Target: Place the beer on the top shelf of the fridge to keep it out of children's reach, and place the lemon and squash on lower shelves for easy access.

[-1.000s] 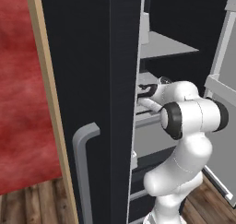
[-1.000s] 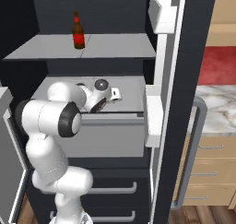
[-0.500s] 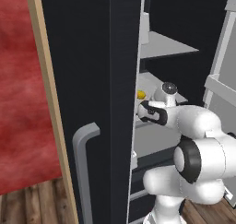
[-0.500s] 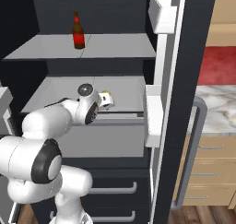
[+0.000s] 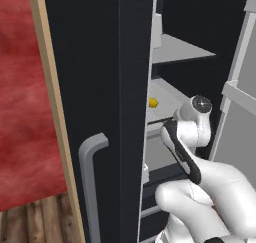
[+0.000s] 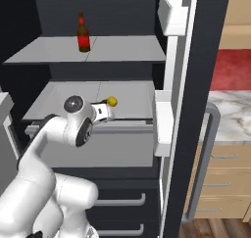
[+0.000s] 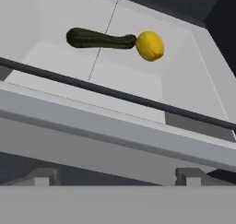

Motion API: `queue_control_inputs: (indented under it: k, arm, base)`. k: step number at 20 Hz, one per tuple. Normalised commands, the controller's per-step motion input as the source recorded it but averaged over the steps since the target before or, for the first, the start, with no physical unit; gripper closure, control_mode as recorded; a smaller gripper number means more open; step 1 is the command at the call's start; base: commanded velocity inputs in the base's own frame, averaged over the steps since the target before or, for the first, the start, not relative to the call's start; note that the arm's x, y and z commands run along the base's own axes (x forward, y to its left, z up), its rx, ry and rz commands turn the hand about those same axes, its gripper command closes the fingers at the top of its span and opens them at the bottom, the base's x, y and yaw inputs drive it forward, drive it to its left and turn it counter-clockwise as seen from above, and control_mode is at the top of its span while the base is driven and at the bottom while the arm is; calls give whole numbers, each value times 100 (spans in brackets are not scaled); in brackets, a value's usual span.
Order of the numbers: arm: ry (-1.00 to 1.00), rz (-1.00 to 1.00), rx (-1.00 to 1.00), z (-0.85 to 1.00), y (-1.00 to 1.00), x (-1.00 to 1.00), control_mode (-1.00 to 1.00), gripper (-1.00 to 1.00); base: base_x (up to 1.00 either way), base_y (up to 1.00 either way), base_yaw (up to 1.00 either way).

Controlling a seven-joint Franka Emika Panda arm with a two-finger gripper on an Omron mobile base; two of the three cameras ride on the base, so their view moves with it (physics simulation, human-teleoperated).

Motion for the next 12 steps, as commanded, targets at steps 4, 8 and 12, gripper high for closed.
queue_control_inputs:
  k: [4,8,12]
  arm:
    - [-10,0,0,71,0,-97,-100,-100]
    - [-12,0,0,89,0,-74,-100,-100]
    - [-8,1,0,79,0,-70,-100,-100]
  base:
    - [0,0,0]
    - [0,0,0]
    - [0,0,0]
